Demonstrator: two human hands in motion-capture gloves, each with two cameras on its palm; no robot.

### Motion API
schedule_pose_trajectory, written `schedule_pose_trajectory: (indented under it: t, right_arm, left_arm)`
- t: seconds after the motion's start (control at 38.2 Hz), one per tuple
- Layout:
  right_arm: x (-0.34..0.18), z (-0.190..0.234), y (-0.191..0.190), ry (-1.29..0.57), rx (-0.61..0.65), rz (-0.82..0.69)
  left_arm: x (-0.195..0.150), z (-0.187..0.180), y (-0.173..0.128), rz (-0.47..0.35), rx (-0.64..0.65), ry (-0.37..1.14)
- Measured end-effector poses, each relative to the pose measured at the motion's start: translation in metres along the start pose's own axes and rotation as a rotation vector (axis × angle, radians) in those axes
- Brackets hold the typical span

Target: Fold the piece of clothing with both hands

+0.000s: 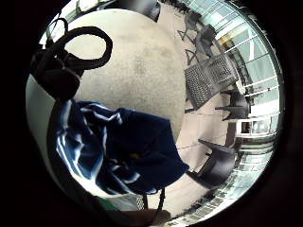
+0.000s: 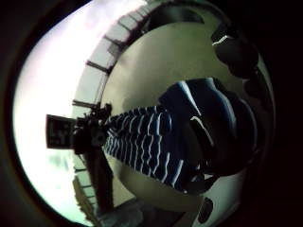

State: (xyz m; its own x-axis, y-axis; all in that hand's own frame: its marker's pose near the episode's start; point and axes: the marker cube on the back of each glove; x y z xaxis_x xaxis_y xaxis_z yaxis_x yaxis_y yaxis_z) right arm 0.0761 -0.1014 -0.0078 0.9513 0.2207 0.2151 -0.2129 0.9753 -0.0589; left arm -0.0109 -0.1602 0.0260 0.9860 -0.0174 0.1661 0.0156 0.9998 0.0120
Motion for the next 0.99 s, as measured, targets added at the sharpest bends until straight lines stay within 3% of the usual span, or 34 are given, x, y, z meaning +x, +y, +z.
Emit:
schedule_pose_trajectory:
  t: [0.1,0.21,0.31,0.44,0.52,0.6,0.79,0.84,0.92,0.99]
  right_arm:
    - [0.051,0.033,-0.013,-0.184,0.188,0.071]
    - [0.090,0.051,0.011,-0.213,0.073,0.169]
    - [0.120,0.072,0.029,-0.144,-0.099,0.262]
    - [0.120,0.050,0.071,0.021,-0.177,0.389]
    - [0.115,0.048,0.084,0.069,-0.200,0.414]
    - [0.111,0.048,0.090,0.140,-0.192,0.445]
    - [0.100,0.036,0.077,0.300,-0.018,0.421]
    - [0.100,0.032,0.071,0.222,-0.047,0.441]
    - [0.098,0.030,0.046,-0.130,-0.073,0.434]
    - [0.080,0.020,0.014,-0.479,0.024,0.315]
  left_arm:
    - [0.002,0.022,-0.004,0.037,0.156,0.033]
    - [0.010,0.032,0.008,0.116,0.212,0.070]
    - [0.020,0.048,0.021,0.178,0.120,0.093]
    - [0.019,0.024,0.062,0.190,-0.053,0.042]
    - [0.017,0.029,0.070,0.176,-0.097,0.019]
    - [0.021,0.047,0.067,0.183,-0.104,0.067]
    - [0.044,0.054,0.063,0.176,-0.063,0.152]
    - [0.054,0.052,0.061,0.166,-0.053,0.161]
    - [0.062,0.050,0.056,0.149,-0.040,0.191]
    - [0.059,0.044,0.051,0.152,-0.034,0.259]
